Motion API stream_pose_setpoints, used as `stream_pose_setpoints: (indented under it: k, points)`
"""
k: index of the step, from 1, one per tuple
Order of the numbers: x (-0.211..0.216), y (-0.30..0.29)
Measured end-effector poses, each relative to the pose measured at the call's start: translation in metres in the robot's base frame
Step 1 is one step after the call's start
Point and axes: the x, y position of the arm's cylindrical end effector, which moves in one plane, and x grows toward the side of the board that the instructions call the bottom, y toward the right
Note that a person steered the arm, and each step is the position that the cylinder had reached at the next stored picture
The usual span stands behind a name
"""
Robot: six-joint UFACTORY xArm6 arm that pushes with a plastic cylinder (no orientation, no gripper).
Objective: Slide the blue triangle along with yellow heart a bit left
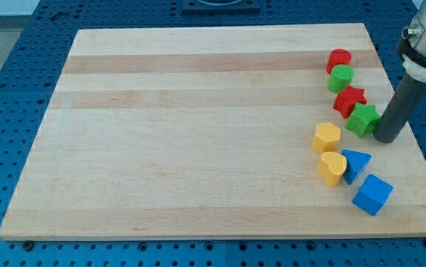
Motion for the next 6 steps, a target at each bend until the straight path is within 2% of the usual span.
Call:
stream_pose_setpoints:
  k: [1,3,4,6]
  points:
    - [0.032,0.008]
    - [0.041,0.008]
    - [0.062,0.007]
    - [0.066,0.003]
